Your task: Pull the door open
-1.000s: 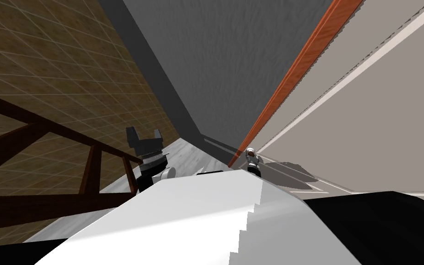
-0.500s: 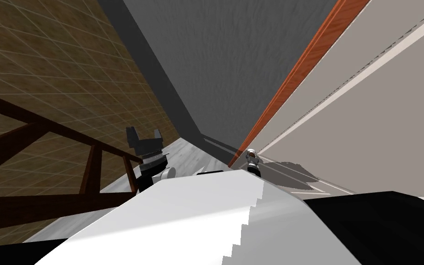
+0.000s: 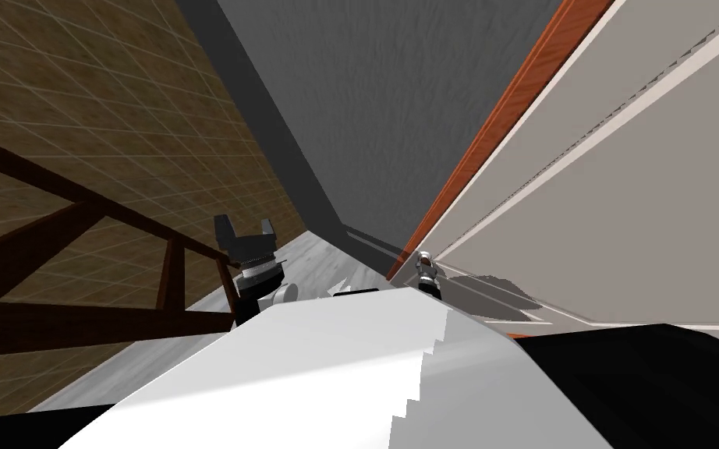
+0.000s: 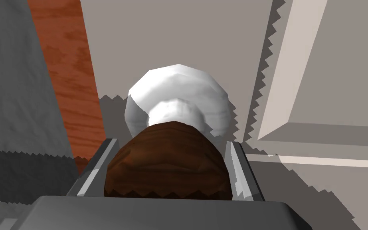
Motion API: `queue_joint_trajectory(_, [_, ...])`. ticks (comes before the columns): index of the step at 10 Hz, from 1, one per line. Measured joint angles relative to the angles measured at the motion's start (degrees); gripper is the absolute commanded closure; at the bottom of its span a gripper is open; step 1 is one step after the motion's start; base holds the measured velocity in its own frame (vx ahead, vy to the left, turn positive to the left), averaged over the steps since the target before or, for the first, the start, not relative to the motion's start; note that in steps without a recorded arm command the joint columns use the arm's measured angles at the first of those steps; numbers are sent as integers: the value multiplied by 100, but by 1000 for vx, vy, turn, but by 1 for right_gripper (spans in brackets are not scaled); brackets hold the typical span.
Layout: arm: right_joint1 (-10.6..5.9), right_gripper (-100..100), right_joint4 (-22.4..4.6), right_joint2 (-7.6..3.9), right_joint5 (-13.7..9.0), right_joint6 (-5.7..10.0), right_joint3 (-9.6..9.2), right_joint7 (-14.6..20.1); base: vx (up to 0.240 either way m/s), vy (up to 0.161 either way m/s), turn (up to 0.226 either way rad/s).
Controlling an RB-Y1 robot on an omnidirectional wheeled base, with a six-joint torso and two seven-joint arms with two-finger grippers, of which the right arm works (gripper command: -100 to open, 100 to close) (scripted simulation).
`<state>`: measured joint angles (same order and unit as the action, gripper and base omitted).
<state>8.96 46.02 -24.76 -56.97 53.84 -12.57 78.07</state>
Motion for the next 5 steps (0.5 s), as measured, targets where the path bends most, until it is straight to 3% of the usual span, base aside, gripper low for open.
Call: queue_joint_trajectory(5, [132, 100, 254, -108, 182, -19, -312, 121, -226, 30, 49])
